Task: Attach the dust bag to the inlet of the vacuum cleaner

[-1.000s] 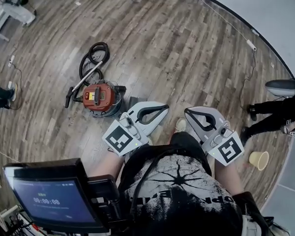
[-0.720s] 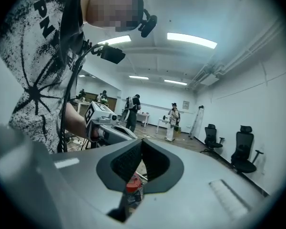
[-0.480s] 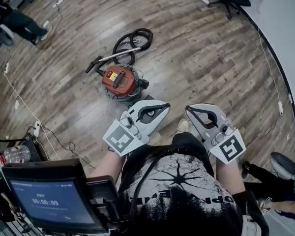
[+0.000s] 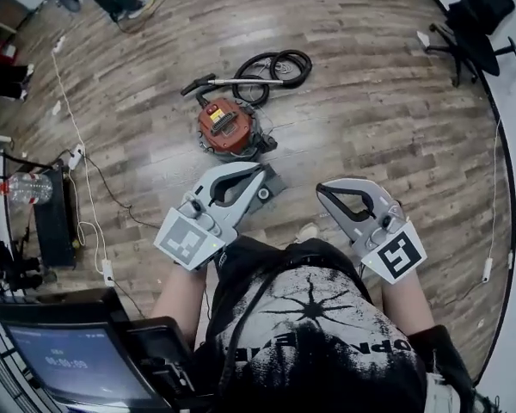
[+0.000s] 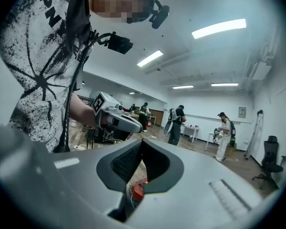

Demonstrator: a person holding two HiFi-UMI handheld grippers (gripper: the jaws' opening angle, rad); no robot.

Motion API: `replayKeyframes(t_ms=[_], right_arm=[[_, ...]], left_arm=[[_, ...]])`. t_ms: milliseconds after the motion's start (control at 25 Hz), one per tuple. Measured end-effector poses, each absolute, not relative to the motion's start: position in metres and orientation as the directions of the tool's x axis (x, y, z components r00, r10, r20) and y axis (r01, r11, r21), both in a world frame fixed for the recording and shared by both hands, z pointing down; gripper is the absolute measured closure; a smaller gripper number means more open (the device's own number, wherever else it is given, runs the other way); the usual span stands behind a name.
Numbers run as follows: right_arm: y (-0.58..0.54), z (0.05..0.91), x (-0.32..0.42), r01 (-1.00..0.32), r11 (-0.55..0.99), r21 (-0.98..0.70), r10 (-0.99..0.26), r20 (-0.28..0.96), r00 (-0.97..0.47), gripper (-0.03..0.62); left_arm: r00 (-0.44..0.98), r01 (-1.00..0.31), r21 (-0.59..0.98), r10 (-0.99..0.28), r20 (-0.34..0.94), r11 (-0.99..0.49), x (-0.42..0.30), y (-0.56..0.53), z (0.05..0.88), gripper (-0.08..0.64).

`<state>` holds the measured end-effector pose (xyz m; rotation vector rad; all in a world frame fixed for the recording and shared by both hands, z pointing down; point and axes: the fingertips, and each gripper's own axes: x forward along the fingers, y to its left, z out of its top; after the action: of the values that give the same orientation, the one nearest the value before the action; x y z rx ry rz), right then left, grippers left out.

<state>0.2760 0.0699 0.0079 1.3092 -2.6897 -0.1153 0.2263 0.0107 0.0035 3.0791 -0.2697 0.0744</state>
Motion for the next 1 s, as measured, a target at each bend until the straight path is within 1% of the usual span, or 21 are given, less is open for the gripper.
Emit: replayKeyframes(t_ms=[120, 240, 400, 560, 680, 880, 1000], right_arm=[[0.067, 0.009, 0.271, -0.706, 0.693, 0.148, -0.720, 0.109, -0.685, 0.588], [0.060, 0.003, 0.259, -0.644, 0.751, 0.148, -0.658, 0.074, -0.750, 0.588], [0.048, 0.000, 0.236, -0.588, 0.795, 0.148, -0.602, 0.072, -0.796, 0.588], [0.027, -0.001, 0.205, -0.589, 0.794, 0.149, -0.603, 0.067, -0.795, 0.588], [0.013, 0.004, 0.175, -0.611, 0.780, 0.135, -0.623, 0.069, -0.780, 0.588], [-0.007, 0.015, 0.124, -0.636, 0.760, 0.130, -0.649, 0.108, -0.753, 0.588], [-0.011, 0.022, 0.102, -0.632, 0.765, 0.125, -0.644, 0.133, -0.754, 0.588]], left_arm=[[0.973, -0.230, 0.024, -0.229, 0.042, -0.973, 0.230, 0.015, -0.002, 0.557], [0.957, -0.291, 0.016, -0.290, 0.028, -0.957, 0.225, 0.019, -0.004, 0.557], [0.941, -0.338, 0.021, -0.338, 0.026, -0.941, 0.208, 0.019, -0.006, 0.557], [0.938, -0.343, -0.008, -0.343, 0.042, -0.939, 0.172, 0.010, -0.002, 0.557], [0.940, -0.302, -0.091, -0.312, 0.137, -0.949, 0.135, 0.002, 0.020, 0.557], [0.950, -0.267, -0.073, -0.275, 0.147, -0.961, 0.085, -0.015, 0.036, 0.557], [0.952, -0.259, -0.060, -0.265, 0.153, -0.964, 0.067, -0.019, 0.045, 0.557]])
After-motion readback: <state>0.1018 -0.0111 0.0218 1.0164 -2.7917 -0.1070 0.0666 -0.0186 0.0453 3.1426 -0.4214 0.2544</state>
